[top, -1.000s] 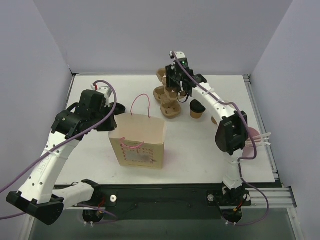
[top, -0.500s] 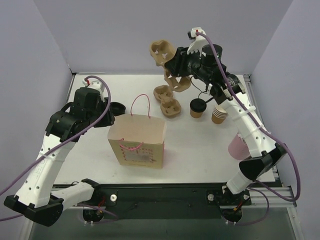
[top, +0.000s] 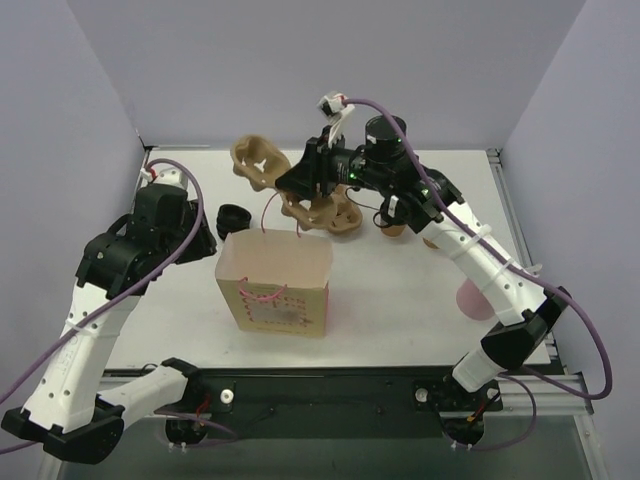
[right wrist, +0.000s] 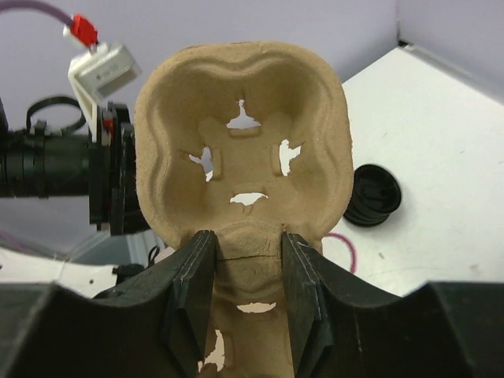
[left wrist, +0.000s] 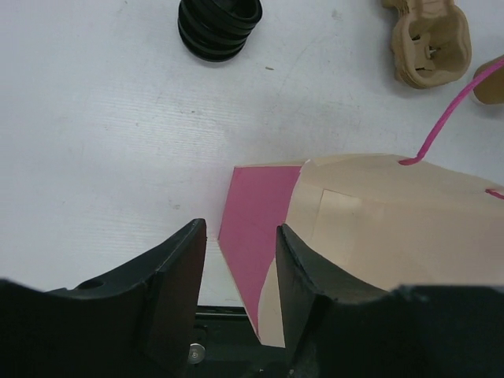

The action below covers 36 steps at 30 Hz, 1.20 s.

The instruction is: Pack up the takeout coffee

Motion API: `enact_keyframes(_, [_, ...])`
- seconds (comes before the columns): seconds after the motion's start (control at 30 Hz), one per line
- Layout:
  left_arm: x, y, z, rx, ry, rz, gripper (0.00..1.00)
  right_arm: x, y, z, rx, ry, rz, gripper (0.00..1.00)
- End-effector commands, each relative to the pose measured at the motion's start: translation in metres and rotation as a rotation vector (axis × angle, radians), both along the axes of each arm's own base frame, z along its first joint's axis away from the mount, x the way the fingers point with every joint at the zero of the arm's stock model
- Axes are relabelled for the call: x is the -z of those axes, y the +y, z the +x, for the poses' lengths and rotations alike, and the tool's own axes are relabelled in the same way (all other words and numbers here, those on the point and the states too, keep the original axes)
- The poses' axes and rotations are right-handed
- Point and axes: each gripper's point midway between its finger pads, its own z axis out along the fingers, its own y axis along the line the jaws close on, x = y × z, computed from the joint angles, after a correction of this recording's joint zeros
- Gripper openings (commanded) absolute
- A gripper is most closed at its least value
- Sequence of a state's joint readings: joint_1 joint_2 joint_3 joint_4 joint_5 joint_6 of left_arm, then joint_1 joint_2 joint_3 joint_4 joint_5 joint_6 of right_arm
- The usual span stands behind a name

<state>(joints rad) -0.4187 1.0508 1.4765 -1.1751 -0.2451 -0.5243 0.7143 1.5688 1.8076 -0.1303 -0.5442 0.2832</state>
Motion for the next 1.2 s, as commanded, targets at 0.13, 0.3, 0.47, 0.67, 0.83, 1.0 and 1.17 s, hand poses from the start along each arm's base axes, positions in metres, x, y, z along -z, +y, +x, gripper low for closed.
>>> enact_keyframes(0.13, [-0.027, 0.028, -0.014, -0.132, -0.067, 0.001, 0.52, 0.019, 0.030, -0.045, -0.223, 0.005, 0.012, 0.33])
enact_keyframes(0.3, [-0.025, 0.034, -0.014, -0.163, -0.060, 0.007, 0.52, 0.043, 0.034, -0.057, -0.269, -0.010, -0.050, 0.33])
enact_keyframes(0.47, [-0.020, 0.032, -0.011, -0.169, -0.043, -0.002, 0.52, 0.073, 0.035, -0.067, -0.301, -0.057, -0.159, 0.33])
enact_keyframes(0.67, [-0.012, 0.028, -0.009, -0.162, -0.022, -0.032, 0.52, 0.107, 0.027, -0.077, -0.328, -0.131, -0.305, 0.33])
enact_keyframes(0.83, [-0.008, 0.019, -0.004, -0.134, -0.002, -0.069, 0.52, 0.129, 0.020, -0.079, -0.315, -0.198, -0.394, 0.32])
enact_keyframes(1.0, [0.001, 0.004, 0.000, -0.081, 0.036, -0.114, 0.52, 0.145, 0.017, -0.080, -0.319, -0.233, -0.460, 0.32])
enact_keyframes(1.17, [0.002, -0.006, 0.004, -0.043, 0.032, -0.152, 0.52, 0.156, 0.017, -0.076, -0.303, -0.277, -0.520, 0.30])
